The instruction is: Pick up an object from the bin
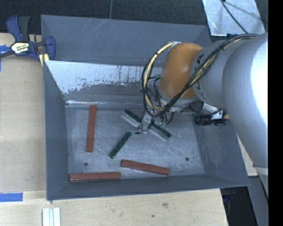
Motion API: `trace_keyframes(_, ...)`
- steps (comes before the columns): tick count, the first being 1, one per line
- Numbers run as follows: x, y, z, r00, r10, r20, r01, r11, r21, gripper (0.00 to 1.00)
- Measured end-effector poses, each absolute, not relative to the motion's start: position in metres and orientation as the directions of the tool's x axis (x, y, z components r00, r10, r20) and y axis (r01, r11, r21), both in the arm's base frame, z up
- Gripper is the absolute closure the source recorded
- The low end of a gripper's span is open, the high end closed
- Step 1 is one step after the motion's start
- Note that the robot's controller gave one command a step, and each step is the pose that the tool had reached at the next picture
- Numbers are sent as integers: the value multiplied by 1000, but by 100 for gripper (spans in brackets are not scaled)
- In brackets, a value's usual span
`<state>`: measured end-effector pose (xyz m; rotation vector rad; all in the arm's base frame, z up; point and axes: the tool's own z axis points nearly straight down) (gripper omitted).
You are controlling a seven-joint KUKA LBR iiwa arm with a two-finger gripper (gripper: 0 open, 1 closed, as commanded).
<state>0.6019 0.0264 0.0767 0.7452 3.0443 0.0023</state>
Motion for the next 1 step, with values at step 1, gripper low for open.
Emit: trace_keyframes(1,604,26,111,-889,458,-6,458,889,3,100)
